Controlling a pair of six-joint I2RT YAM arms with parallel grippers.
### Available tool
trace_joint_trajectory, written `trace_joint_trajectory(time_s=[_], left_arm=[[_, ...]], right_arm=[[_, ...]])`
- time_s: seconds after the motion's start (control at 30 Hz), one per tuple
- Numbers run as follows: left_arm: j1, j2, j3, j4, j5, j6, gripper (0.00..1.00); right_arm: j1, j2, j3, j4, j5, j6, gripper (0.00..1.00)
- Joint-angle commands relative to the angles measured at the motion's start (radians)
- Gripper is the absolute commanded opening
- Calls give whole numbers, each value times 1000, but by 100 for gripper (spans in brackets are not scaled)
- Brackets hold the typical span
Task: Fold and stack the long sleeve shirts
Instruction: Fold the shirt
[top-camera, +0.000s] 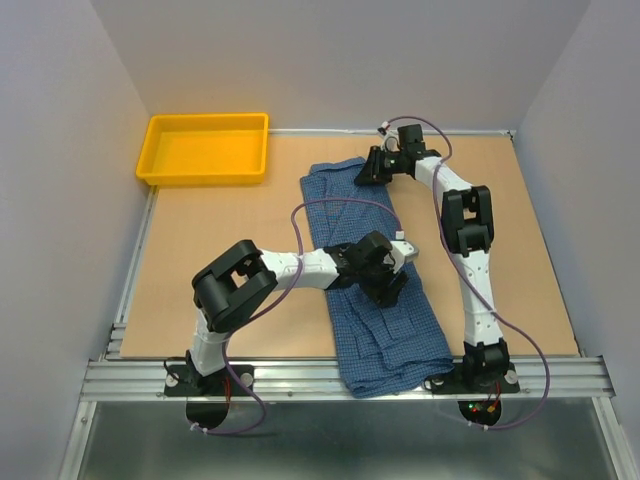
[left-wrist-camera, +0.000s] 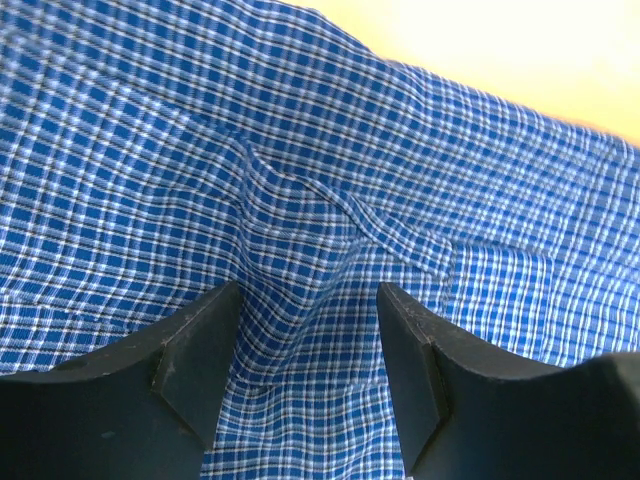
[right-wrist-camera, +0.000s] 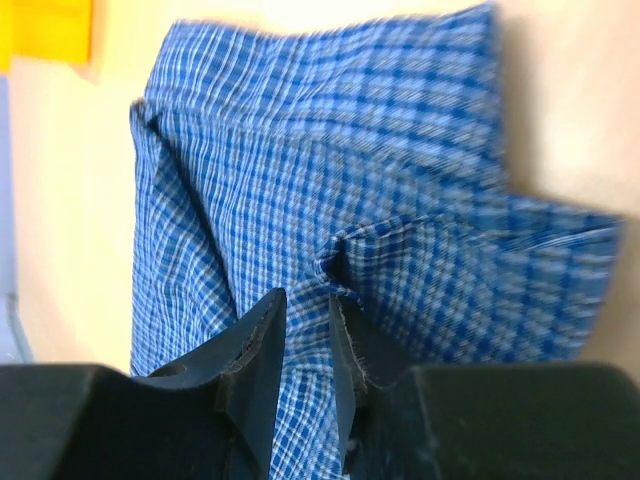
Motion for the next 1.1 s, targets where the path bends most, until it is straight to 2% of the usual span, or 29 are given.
trace_joint_trajectory(time_s=[0.0,0.17,0.27,0.43,0.6,0.73,0.77,0.87,1.07], left_arm=[[3,27,10,-172,81,86,68],[58,-21,-36,-207,64,123,68],[58,-56,-25,-262,34,197,68],[92,-154,-11,-316,43,234,69],[156,-321,-17,-299,24,185,72],[265,-397,-43,-210,38,87,72],[304,-403,-48,-189,56,70,72],[325,-397,-48,-138,73,28,72],[365,-313,12,-78,-8,-85,73]], right_arm=[[-52,84,89,59,114,87,30],[-120,136,123,90,224,202,30],[-157,154,155,102,269,257,30],[-186,110,189,104,263,251,31],[-184,-83,10,122,265,153,35],[-184,-234,-130,131,234,107,39],[-184,-284,-156,145,226,102,40],[-183,-362,-246,176,217,92,42],[-161,-389,-312,183,128,95,42]])
